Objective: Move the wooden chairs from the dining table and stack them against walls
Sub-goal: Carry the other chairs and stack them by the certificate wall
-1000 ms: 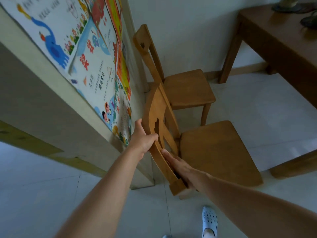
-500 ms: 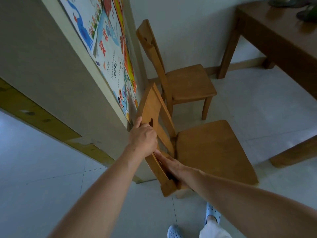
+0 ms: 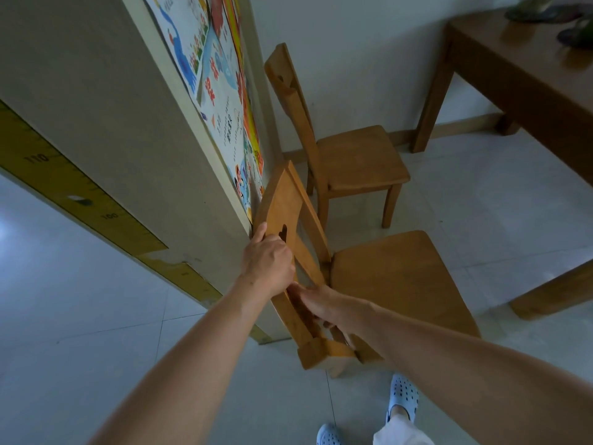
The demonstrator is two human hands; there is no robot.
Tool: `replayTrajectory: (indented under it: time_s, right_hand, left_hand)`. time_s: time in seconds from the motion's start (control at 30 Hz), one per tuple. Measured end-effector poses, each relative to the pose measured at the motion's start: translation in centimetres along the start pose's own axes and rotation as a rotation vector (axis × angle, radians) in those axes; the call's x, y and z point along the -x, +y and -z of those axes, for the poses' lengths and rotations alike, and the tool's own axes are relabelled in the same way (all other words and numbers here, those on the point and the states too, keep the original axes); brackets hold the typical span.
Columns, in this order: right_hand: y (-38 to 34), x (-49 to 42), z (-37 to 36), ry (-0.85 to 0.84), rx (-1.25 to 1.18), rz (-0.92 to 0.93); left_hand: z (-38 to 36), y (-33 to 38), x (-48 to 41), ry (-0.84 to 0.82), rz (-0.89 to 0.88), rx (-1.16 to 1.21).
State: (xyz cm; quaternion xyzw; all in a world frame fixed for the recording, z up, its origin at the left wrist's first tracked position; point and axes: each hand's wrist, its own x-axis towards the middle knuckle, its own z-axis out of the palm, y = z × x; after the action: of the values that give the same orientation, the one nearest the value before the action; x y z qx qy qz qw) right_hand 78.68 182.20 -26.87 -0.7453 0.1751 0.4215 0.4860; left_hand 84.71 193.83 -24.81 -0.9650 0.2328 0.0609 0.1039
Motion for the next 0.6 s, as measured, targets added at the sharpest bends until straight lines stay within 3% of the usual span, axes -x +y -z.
replayTrajectory:
  time_s: [0.13, 0.47, 0.6]
  right_hand:
    - [-1.4, -0.2, 1.7, 0.168, 0.021, 0.198]
    - [-3.1, -0.5, 9.3, 0.264, -0.014, 0.316]
    - [-4.9, -2.0, 12.8, 0.295, -0.052, 0.267]
  left_hand:
    - [0.3, 0.4, -0.2, -0.029, 0.022, -0.002]
    - [1.8, 1.2, -4.2, -0.008, 0.069, 0.211]
    - [3.0, 1.4, -7.1, -0.004, 0.042, 0.282]
